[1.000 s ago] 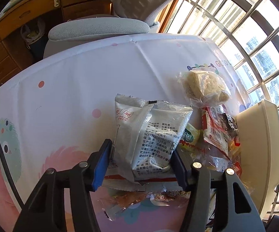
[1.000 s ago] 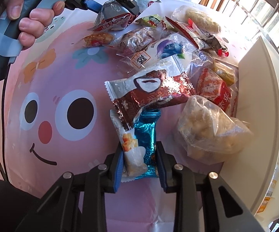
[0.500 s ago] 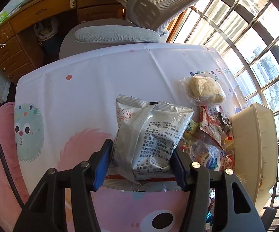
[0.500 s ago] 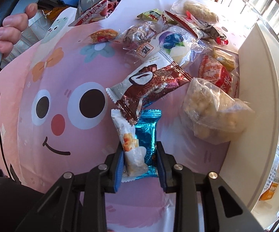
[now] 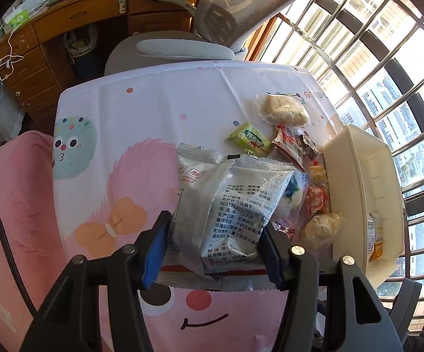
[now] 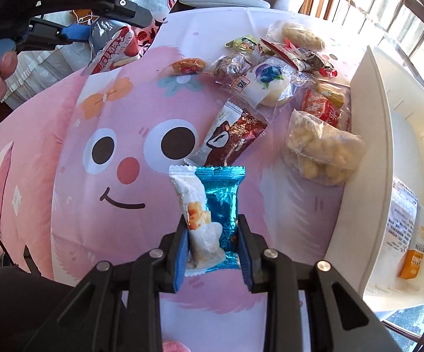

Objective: Organize snacks
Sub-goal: 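Carry the chip bag and blue wafer over the white tray with both tools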

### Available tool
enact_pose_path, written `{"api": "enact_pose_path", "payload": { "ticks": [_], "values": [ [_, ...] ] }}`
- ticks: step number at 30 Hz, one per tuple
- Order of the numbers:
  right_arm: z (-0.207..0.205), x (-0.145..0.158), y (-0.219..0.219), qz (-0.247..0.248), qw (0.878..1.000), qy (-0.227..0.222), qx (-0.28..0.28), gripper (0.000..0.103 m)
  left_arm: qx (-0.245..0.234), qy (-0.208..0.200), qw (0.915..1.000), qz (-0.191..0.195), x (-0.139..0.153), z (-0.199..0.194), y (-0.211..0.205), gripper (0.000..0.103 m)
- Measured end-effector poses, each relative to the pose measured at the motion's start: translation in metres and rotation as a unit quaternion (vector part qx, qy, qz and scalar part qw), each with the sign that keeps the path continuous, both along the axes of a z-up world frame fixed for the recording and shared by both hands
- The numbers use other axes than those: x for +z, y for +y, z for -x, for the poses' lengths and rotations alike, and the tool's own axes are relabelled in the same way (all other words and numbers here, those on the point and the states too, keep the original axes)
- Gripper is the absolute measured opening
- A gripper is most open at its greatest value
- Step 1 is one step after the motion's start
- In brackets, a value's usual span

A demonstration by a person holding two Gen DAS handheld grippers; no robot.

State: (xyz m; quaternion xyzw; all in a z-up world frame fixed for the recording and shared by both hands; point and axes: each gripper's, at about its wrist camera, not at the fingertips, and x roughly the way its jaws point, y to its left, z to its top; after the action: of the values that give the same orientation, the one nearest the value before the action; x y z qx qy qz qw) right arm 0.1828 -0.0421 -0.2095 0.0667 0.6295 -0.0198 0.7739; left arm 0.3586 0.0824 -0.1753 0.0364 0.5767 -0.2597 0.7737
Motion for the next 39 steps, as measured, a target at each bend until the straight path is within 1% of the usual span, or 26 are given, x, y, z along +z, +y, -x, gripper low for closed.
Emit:
{"api": "enact_pose_path", "payload": {
  "ticks": [3, 7, 13, 20, 24, 31, 34, 39],
  "values": [
    [0.011, 0.011, 0.006, 0.005, 1.000, -0.013, -0.001, 0.030, -0.005, -0.002, 0.9999, -0.009, 0.008, 0.019, 0.006, 0.056],
    [0.027, 0.026, 0.014, 0.014, 0.999, -0.033, -0.004, 0.030, -0.012, -0.006, 0.9998, -0.011, 0.018, 0.042, 0.015, 0.056],
    [0.051, 0.043, 0.016, 0.017, 0.998, -0.057, -0.020, 0.030, -0.026, -0.011, 0.9996, -0.006, 0.027, 0.079, 0.022, 0.056],
    [0.079, 0.059, 0.008, 0.013, 0.996, -0.078, -0.051, 0.030, -0.051, -0.006, 0.9987, 0.004, 0.032, 0.119, 0.016, 0.056],
    [0.090, 0.071, -0.009, 0.007, 0.993, -0.091, -0.079, 0.030, -0.061, -0.013, 0.9980, 0.010, 0.038, 0.138, 0.008, 0.056],
    [0.109, 0.087, -0.054, -0.013, 0.984, -0.106, -0.140, 0.030, -0.077, -0.007, 0.9963, 0.038, 0.048, 0.167, -0.014, 0.056],
    [0.117, 0.090, -0.077, -0.023, 0.982, -0.105, -0.157, 0.030, -0.085, -0.009, 0.9958, 0.032, 0.055, 0.178, -0.028, 0.056],
    [0.129, 0.093, -0.116, -0.042, 0.980, -0.098, -0.171, 0.030, -0.071, -0.019, 0.9967, 0.034, 0.065, 0.188, -0.051, 0.056]
  ]
}}
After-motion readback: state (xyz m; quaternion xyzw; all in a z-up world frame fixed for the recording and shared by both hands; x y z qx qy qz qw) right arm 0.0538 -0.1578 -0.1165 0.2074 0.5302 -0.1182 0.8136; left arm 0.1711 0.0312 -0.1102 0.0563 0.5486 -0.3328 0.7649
